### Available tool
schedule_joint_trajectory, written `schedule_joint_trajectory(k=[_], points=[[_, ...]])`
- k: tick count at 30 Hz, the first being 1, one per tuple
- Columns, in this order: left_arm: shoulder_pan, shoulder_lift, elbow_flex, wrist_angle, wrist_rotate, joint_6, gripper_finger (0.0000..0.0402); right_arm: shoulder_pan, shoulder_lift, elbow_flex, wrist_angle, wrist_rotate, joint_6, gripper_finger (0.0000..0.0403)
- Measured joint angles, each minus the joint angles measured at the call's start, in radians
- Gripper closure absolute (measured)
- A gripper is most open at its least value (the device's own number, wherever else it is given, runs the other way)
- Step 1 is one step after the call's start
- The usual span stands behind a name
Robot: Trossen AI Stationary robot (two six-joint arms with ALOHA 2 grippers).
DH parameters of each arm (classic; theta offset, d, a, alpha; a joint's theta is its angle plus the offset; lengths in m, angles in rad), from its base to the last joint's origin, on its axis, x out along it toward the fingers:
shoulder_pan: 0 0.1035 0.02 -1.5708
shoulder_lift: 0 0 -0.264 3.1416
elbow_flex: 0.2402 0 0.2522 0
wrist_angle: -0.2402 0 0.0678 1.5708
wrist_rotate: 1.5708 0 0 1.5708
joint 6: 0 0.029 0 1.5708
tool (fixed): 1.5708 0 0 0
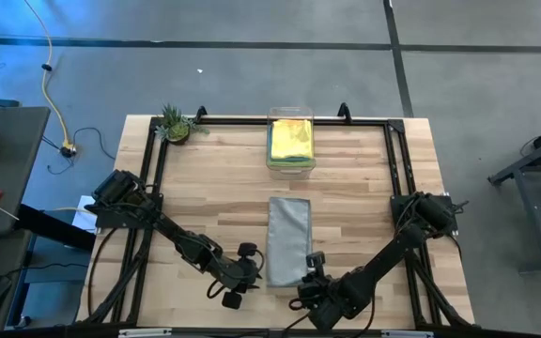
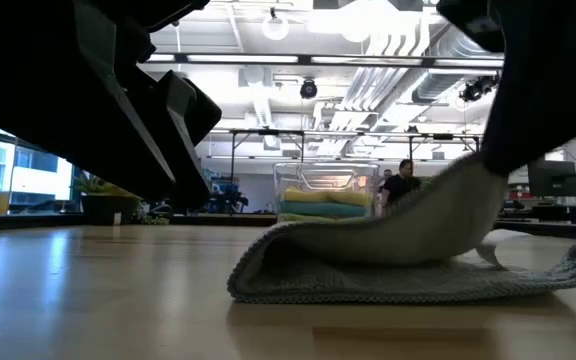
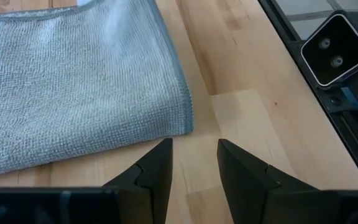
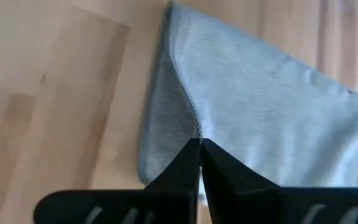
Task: Fold microfiber towels
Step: Fold the gray microfiber cloth
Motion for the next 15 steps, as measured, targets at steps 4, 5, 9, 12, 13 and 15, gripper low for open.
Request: schedule_joint_trajectory(k=[4,5,9,12,13,15], points=[[0.002,0.0,0.0,0.001,-0.001,0.0,0.0286,0.0,-0.001,0.053,-0.118,0.022,0.025,0.0401],[0.002,0.0,0.0,0.001,-0.001,0.0,0.0286,0.0,-0.001,0.065,-0.143,0.031,0.034,0.0401],[0.002,0.0,0.0,0.001,-0.011,0.006,0.0287,0.0,-0.001,0.115,-0.237,0.049,0.063,0.0402],[0.003,0.0,0.0,0.001,-0.024,0.008,0.0287,0.0,-0.001,0.133,-0.283,0.061,0.081,0.0402],[0.003,0.0,0.0,0.001,-0.027,0.008,0.0287,0.0,0.0,0.135,-0.288,0.06,0.085,0.0402],[0.003,0.0,0.0,0.0,-0.029,0.008,0.0287,0.003,0.0,0.136,-0.309,0.051,0.107,0.0402]])
